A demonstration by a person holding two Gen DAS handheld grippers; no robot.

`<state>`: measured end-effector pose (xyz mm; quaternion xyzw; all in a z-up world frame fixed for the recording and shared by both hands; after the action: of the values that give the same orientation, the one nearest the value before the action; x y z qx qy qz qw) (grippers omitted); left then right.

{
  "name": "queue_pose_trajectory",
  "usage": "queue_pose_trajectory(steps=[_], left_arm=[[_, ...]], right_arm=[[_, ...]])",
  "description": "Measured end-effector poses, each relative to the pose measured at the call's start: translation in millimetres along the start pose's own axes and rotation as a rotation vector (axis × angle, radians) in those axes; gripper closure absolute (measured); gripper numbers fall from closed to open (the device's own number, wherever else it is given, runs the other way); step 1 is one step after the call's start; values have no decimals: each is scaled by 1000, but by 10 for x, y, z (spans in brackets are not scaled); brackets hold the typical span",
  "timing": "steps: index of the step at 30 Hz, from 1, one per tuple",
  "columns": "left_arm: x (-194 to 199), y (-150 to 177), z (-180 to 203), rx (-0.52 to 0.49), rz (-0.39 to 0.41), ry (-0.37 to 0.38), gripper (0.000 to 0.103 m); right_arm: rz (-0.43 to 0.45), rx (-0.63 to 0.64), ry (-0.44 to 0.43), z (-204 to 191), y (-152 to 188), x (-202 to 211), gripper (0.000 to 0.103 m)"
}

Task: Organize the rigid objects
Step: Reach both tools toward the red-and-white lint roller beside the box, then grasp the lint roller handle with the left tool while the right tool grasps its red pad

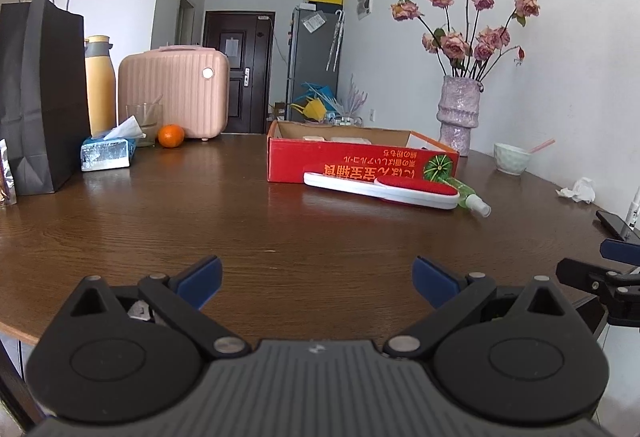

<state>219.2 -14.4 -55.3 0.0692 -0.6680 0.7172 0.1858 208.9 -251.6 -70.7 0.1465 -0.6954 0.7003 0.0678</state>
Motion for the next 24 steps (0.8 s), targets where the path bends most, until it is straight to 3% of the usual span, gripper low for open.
queue_pose_trajectory(steps=[12, 14, 16, 19, 22, 24], left_arm=[[-833, -330, -43, -27, -88, 7, 0], [-1060, -396, -64, -24, -109, 10, 0], [-1343, -468, -106, -14, -140, 30, 0], [-1829, -591, -222, 16, -197, 76, 0], [-2311, -745, -442, 132, -235, 106, 7], [-2622, -799, -609, 224, -291, 102, 24]], right_arm=[[-108, -74, 46, 213, -170, -774, 6], [-131, -98, 37, 245, -227, -965, 9], [-190, -132, 21, 271, -255, -1210, 26], [-281, -199, -32, 257, -266, -1573, 34], [-303, -276, -83, 243, -338, -1896, 34], [-313, -304, -67, 259, -380, -2131, 35]])
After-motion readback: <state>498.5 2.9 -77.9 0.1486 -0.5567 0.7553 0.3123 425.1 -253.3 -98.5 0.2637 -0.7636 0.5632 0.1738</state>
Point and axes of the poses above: each gripper's, at about its wrist camera, not at the fingertips, and x roughly against the way its jaws point, z to its right, y to its underside, the point moved 10 cm from there along -x, roughly the way its jaws point, and after that the axes turned 6 degrees about y, right-handed, at the moved point
